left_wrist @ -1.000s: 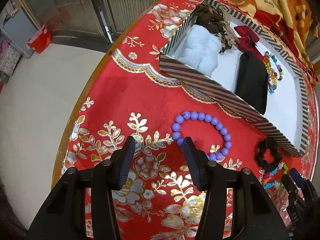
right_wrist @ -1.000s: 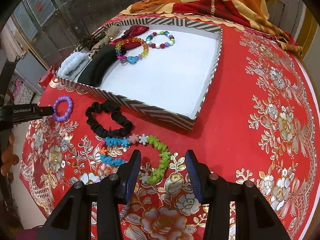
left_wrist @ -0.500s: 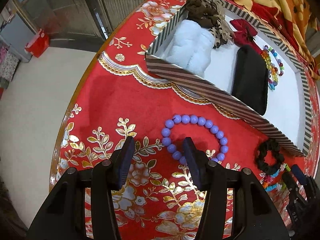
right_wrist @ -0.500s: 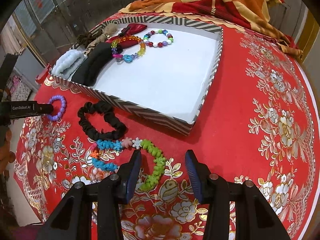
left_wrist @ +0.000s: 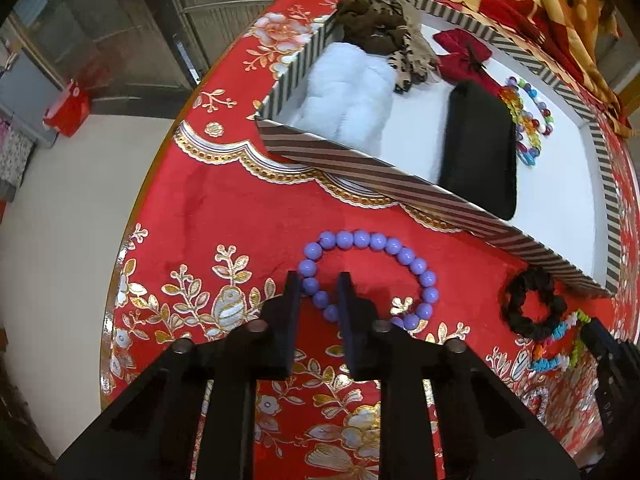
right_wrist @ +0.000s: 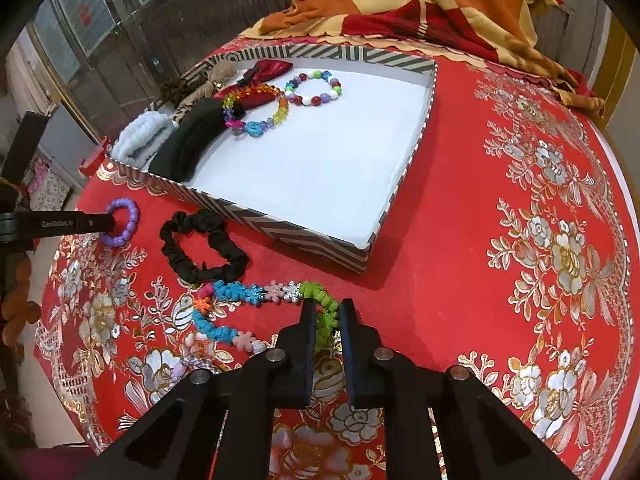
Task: Organize jewelry
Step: 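Grasp the purple bead bracelet with the left tool while the right tool grasps the blue-green bracelet, then carry both bracelets into the white tray beside the amber bracelet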
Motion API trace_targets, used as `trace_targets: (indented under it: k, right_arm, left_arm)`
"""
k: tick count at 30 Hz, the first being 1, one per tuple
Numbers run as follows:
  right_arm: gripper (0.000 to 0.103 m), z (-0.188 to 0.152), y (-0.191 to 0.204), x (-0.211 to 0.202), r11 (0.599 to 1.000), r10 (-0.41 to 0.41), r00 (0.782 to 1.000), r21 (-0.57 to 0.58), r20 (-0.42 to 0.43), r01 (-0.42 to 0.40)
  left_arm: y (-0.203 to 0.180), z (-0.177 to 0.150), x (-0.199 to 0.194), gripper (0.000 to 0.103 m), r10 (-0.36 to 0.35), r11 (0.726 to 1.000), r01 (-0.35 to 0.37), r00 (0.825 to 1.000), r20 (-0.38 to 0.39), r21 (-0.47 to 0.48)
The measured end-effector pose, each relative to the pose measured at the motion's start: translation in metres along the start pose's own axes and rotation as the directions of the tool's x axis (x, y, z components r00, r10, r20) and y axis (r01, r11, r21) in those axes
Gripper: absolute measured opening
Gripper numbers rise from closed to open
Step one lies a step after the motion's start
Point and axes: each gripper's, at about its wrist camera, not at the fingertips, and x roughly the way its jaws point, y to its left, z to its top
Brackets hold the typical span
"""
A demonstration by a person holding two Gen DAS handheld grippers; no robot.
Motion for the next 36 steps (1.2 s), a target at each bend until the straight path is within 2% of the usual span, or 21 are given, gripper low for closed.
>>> trace_targets:
  k: [5, 10, 18, 23, 26, 28, 30, 36]
  right_arm:
    - [0.006, 0.000, 0.003, -0.011, 1.000, 0.009, 1.000, -0.008, 0.019, -0.008]
    - [0.006, -0.001, 0.005, -0.019, 1.000, 0.021, 0.999, -0.013, 0.034, -0.021]
    - [0.006, 0.000, 0.006, -0.037, 0.999, 0.044, 0.997, -0.008, 0.071, -0.044]
    - [0.006, -0.001, -0.005, -0.030, 0.997, 0.068, 0.996, 0.043, 0.063, -0.070]
    - [0.007, -0.001, -0.002, -0.021, 0.997, 0.069, 0.997, 0.024, 0.036, -0.070]
    - [0.014, 0.000, 0.002, -0.013, 0.999, 0.052, 0.999, -0.014, 0.001, -0.052]
    - [0.034, 0.000, 0.002, -0.006, 0.999, 0.042, 0.999, -0.020, -0.016, -0.042]
    - [0.035, 0.002, -0.001, 0.009, 0.999, 0.023, 0.999, -0.025, -0.042, -0.025]
  left_arm:
    - [-0.006, -0.006, -0.002, 0.008, -0.016, 1.000, 0.016, 1.000, 0.003, 0.008]
    - [-0.003, -0.014, -0.010, 0.008, -0.040, 0.999, 0.040, 0.999, 0.011, 0.005]
    - [0.017, -0.015, -0.032, 0.008, -0.111, 0.994, 0.111, 0.994, 0.017, -0.015]
    - [0.028, -0.014, -0.037, 0.008, -0.122, 0.992, 0.123, 0.992, 0.024, -0.021]
    - [0.028, -0.015, -0.036, 0.008, -0.124, 0.992, 0.124, 0.992, 0.018, -0.023]
    - [0.028, -0.017, -0.034, 0.008, -0.125, 0.992, 0.125, 0.992, 0.013, -0.025]
    - [0.030, -0.018, -0.033, 0.008, -0.124, 0.992, 0.124, 0.992, 0.009, -0.027]
    - [0.038, -0.019, -0.027, 0.008, -0.129, 0.991, 0.128, 0.992, -0.005, -0.041]
